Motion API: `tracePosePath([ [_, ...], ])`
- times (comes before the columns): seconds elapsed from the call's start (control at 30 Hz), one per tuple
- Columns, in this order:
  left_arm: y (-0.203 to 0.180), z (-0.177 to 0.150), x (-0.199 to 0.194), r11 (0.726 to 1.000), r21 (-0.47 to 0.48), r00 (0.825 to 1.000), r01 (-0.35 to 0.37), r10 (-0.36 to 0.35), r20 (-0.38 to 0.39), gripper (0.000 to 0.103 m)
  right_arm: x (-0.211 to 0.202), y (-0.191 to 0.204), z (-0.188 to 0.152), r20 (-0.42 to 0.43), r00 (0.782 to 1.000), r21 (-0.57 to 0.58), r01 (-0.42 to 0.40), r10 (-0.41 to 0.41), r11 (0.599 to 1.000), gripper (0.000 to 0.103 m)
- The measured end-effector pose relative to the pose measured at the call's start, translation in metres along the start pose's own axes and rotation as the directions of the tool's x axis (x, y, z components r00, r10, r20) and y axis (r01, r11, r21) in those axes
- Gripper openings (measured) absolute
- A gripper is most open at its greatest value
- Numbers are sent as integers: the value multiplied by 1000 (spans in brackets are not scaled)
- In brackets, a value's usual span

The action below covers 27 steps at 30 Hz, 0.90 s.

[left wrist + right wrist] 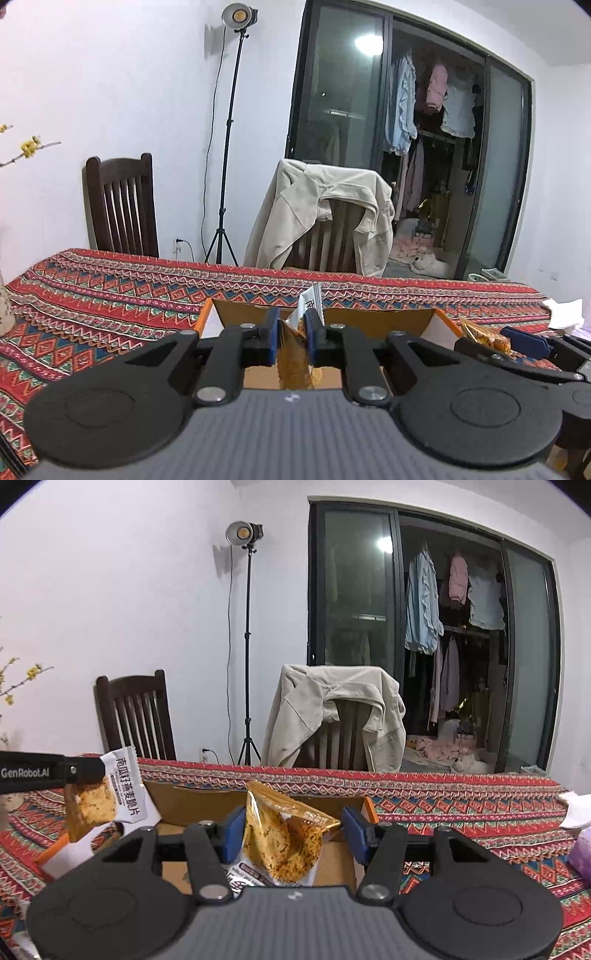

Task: Organize snacks
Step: 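Carry both packets over the cardboard box and open both grippers to drop them, then move both grippers back to the snack pile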

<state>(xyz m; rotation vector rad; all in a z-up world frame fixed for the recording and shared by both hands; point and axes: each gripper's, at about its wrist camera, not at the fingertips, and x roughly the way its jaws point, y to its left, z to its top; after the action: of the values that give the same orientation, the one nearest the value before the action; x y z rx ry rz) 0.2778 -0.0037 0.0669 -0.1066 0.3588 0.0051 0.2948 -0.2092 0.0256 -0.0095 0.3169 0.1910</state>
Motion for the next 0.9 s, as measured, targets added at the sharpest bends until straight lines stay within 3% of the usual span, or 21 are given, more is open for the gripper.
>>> tracePosePath([
  [0.27, 12, -18, 34, 1000, -10, 998, -15, 14, -66, 16, 29, -4, -16, -57, 998, -1, -13, 13, 1000, 55],
  [0.37, 16, -20, 33, 1000, -16, 998, -4, 4, -62, 19, 31, -7, -19, -75, 997, 3, -20, 21, 1000, 60],
  [0.4, 18, -19, 32, 1000, -16, 998, -4, 3, -58, 24, 32, -7, -19, -79, 997, 5, -20, 20, 1000, 62],
  [0.43, 19, -19, 30, 1000, -20, 999, -1, 0, -53, 36, 33, -9, -20, -85, 996, 8, -23, 23, 1000, 68],
  [0.47, 19, -19, 28, 1000, -25, 999, -1, -1, -45, 53, 34, -9, -21, -90, 996, 14, -24, 25, 1000, 73],
  [0.5, 19, -19, 26, 1000, -26, 999, -7, 6, -32, 62, 34, -10, -22, -92, 995, 19, -25, 26, 1000, 85],
  [0.53, 18, -19, 25, 1000, -23, 1000, -20, 20, -21, 82, 34, -10, -23, -93, 995, 21, -27, 28, 999, 94],
  [0.57, 16, -19, 22, 999, -21, 999, -35, 35, -4, 97, 33, -10, -23, -90, 995, 23, -29, 31, 999, 97],
  [0.6, 15, -19, 18, 998, -20, 998, -51, 52, 20, 102, 32, -10, -22, -88, 996, 25, -31, 33, 999, 103],
  [0.9, 9, -8, -12, 998, -11, 995, -54, 55, 79, 103, 11, -12, -9, -47, 999, 33, -19, 21, 999, 103],
])
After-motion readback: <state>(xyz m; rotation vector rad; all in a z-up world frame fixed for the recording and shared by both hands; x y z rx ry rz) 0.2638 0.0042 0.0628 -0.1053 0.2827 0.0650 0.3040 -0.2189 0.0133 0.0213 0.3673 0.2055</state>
